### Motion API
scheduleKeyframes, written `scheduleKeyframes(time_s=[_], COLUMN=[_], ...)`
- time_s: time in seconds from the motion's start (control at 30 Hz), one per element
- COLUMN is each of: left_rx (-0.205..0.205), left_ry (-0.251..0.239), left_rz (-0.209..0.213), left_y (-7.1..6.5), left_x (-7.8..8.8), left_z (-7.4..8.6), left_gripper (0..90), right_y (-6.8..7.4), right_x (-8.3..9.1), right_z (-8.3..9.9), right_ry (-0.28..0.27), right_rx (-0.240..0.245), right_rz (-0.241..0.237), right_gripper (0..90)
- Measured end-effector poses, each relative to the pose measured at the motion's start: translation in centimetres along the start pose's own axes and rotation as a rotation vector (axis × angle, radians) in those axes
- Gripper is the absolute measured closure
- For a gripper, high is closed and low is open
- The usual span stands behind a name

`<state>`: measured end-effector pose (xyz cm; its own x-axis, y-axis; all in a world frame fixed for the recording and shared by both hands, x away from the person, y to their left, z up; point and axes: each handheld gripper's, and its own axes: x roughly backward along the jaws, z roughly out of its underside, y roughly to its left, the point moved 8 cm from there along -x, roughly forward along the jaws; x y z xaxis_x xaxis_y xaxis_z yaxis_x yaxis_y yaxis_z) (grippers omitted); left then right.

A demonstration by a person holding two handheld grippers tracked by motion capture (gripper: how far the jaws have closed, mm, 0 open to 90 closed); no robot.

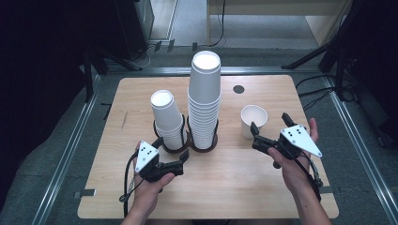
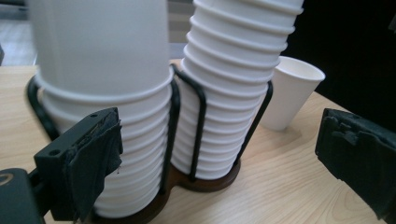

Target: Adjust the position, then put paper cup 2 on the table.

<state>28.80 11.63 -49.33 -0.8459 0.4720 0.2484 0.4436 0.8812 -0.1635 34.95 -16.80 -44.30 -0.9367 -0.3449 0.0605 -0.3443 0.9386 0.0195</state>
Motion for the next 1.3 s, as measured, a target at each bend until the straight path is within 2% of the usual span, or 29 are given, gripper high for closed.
scheduleKeyframes(time_s=[0.17, 0.2, 0.23, 0.27, 0.3, 0.4, 0.5, 0.67, 0.73, 0.77, 0.8, 0.83, 0.87, 0.93, 1.13, 1.27, 1.3], left_rx=[-0.008, -0.008, -0.014, -0.017, -0.016, -0.013, -0.017, -0.011, -0.008, -0.012, -0.016, -0.020, -0.020, -0.029, -0.036, -0.032, -0.042], left_ry=[-0.014, -0.014, -0.012, -0.013, -0.020, -0.023, -0.023, -0.039, -0.043, -0.044, -0.045, -0.050, -0.050, -0.054, -0.063, -0.061, -0.058], left_rz=[0.012, 0.012, 0.012, 0.014, 0.016, 0.018, 0.020, 0.025, 0.027, 0.026, 0.023, 0.019, 0.019, 0.009, -0.008, -0.030, -0.053], left_y=[-1.2, -1.2, -1.3, -1.5, -1.7, -1.9, -2.1, -2.7, -2.8, -2.9, -3.0, -3.2, -3.2, -3.3, -3.2, -2.9, -2.7], left_x=[-1.0, -1.0, -1.2, -1.4, -1.7, -2.2, -2.6, -3.6, -3.7, -3.9, -4.1, -4.4, -4.4, -4.8, -5.6, -6.3, -6.6], left_z=[-1.0, -1.0, -1.2, -1.3, -1.6, -2.0, -2.2, -3.1, -3.2, -3.3, -3.4, -3.6, -3.6, -3.8, -4.3, -4.4, -4.4], left_gripper=[0.9, 0.9, 0.9, 0.9, 0.9, 0.9, 0.9, 0.9, 0.9, 0.9, 0.9, 0.9, 0.9, 0.9, 0.9, 0.9, 0.9], right_y=[1.5, 1.5, 2.0, 2.0, 2.3, 2.8, 3.2, 5.1, 5.5, 6.2, 6.2, 6.9, 6.9, 7.8, 9.0, 10.0, 10.3], right_x=[0.0, 0.0, 0.1, 0.1, 0.0, -0.1, -0.1, -0.1, -0.2, -0.4, -0.4, -0.7, -0.7, -1.3, -2.4, -3.1, -3.4], right_z=[-2.4, -2.4, -3.4, -3.4, -4.3, -5.4, -6.0, -8.1, -8.3, -8.7, -8.7, -8.9, -8.9, -9.2, -9.6, -9.9, -9.9], right_ry=[-0.031, -0.031, -0.044, -0.044, -0.053, -0.059, -0.064, -0.090, -0.093, -0.095, -0.095, -0.094, -0.094, -0.091, -0.080, -0.068, -0.064], right_rx=[0.008, 0.008, 0.004, 0.004, -0.006, -0.032, -0.025, -0.017, -0.011, -0.005, -0.005, -0.004, -0.004, -0.008, -0.016, -0.019, -0.021], right_rz=[-0.031, -0.031, -0.044, -0.044, -0.040, -0.056, -0.063, -0.116, -0.127, -0.145, -0.145, -0.163, -0.163, -0.182, -0.209, -0.233, -0.244], right_gripper=[0.0, 0.0, 0.0, 0.0, 0.0, 0.0, 0.0, 0.0, 0.0, 0.0, 0.0, 0.0, 0.0, 0.0, 0.0, 0.0, 0.0])
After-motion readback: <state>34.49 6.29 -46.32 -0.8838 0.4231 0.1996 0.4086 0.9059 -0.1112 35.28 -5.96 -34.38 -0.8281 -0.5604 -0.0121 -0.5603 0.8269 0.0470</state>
